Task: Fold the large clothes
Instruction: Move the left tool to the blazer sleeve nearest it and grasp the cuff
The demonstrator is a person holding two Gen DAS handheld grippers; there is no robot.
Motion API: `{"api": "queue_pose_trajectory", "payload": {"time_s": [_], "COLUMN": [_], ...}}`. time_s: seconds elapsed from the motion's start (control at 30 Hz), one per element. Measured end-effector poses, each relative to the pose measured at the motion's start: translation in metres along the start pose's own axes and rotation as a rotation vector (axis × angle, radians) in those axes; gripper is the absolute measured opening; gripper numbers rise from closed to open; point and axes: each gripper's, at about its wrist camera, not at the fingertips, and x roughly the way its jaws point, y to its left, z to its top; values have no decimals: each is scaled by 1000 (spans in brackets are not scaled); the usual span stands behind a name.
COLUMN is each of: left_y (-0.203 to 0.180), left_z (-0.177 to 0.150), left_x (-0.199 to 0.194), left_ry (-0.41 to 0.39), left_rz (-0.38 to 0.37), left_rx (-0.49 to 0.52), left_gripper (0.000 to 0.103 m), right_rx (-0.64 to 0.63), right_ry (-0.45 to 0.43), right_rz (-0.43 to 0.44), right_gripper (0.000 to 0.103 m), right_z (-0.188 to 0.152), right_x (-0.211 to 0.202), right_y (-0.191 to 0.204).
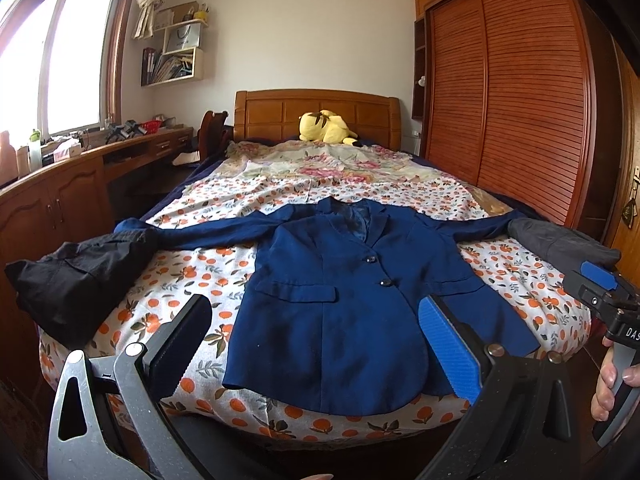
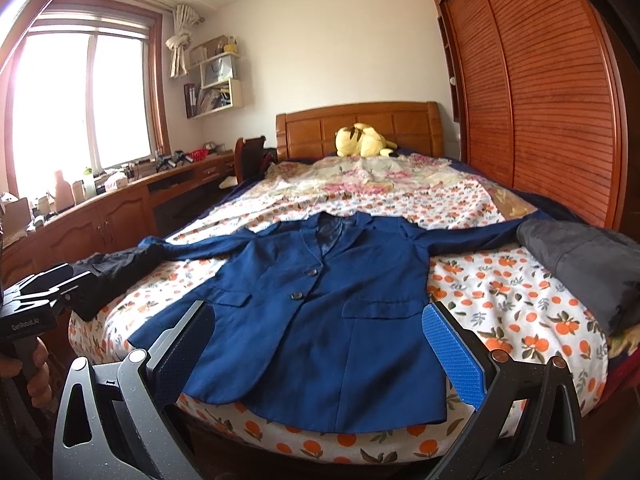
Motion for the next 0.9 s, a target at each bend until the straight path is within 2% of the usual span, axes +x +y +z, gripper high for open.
{"api": "queue_pose_trajectory", "payload": {"time_s": [0.33,0.57,0.9], "left_y": [15,25,39], "left_z": [-24,-39,-36], "left_x": [39,76,121], "left_ry": [81,149,214], "left_rz": [37,71,123], "left_rx": [-10,-3,40], "left_gripper": [103,103,103], "right_rx": [-28,-33,-68], "right_ry": [63,89,96], "right_rz": [-14,9,58], "right_gripper": [103,103,103], "right_z": [-2,-6,8], "right_x": [48,84,141], "right_y": [3,-3,-4]}}
